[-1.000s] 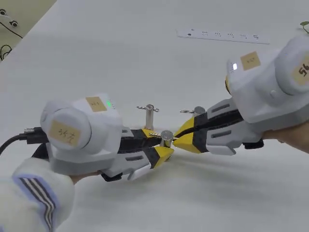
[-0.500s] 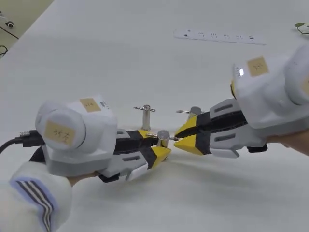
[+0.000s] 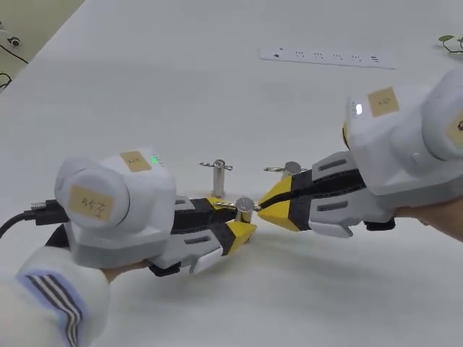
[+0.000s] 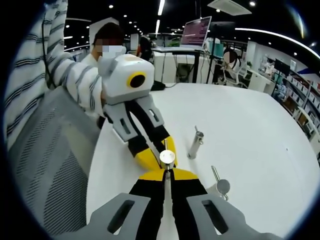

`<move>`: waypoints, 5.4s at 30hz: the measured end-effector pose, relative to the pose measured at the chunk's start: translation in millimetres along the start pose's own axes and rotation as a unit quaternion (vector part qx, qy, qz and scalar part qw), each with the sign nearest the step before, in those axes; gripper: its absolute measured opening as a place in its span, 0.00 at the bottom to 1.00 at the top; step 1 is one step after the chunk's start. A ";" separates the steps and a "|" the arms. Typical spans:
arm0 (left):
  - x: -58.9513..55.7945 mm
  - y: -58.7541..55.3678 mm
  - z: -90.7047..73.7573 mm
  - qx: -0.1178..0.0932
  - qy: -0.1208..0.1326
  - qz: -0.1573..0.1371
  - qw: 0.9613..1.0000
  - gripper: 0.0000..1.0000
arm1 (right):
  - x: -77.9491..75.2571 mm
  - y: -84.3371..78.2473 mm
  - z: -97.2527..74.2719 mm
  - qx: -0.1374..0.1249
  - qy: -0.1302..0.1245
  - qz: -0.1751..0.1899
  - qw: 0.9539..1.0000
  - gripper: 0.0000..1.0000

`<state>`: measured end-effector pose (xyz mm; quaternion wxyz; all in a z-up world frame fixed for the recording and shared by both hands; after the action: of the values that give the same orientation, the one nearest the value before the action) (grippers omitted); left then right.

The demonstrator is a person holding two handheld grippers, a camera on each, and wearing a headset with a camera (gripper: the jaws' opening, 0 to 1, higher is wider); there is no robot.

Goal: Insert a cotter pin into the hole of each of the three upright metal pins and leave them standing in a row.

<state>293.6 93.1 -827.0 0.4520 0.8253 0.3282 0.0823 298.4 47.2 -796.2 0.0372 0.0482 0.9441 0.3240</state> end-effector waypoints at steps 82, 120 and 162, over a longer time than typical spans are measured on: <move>-34.0 -17.3 -45.6 0.031 0.007 -0.026 0.999 0.99 | -3.6 -45.4 -34.1 -0.040 -0.012 0.039 0.998 0.13; -45.9 -18.4 -54.3 0.061 0.021 -0.015 0.998 0.99 | -66.7 -102.0 -54.5 -0.021 -0.015 0.034 0.999 0.13; -25.1 35.5 -79.7 -0.069 0.062 -0.099 0.991 0.99 | -52.6 -88.7 -124.9 -0.154 -0.125 0.229 0.953 0.62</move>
<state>256.4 119.5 -748.5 0.4923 0.7490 0.4295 0.1103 332.0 -104.4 -750.4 0.0865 0.2964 0.8342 0.4570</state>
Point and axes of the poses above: the centre of the closed fingertips' face, and the gripper's own axes: z roughly forward along the fingers, x roughly to its left, y roughly out of its top, the point moved 3 cm from there along -z, roughly backward along the fingers, and after that the axes turned 11 degrees about x, right-handed, at the moved point
